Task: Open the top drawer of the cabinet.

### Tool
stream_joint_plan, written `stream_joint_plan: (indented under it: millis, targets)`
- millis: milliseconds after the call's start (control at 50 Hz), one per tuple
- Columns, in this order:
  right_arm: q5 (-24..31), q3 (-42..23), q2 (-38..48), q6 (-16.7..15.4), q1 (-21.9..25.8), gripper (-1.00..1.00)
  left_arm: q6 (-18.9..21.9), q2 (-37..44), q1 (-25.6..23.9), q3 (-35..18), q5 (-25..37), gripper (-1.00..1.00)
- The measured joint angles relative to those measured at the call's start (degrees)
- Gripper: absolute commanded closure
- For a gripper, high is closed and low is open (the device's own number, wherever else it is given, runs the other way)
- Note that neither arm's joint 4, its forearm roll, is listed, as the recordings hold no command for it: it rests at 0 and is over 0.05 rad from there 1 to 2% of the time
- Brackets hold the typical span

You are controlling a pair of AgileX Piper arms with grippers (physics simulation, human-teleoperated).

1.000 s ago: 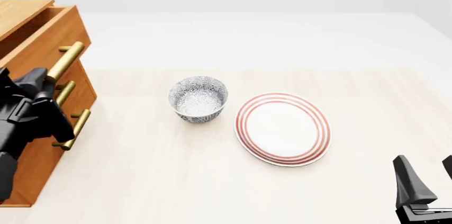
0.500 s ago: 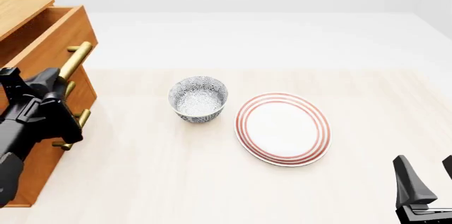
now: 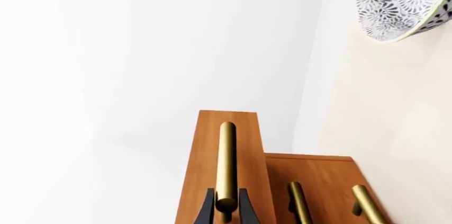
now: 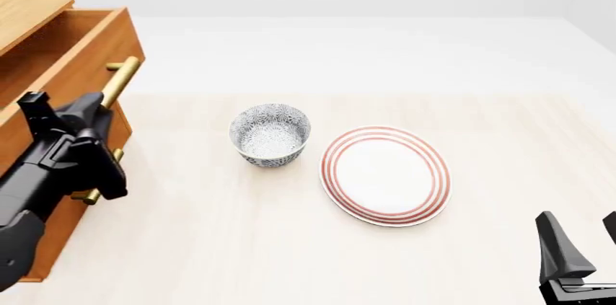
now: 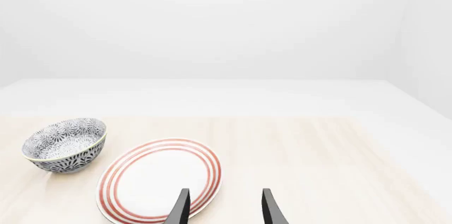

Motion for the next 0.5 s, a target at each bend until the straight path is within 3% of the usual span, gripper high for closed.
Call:
stream_joint_plan:
  millis: [500]
  targets:
    - [0.00,0.00,0.00,0.00,0.00,-1.00,-0.75,0.15,-4.02,-0.49,0.68,1.00]
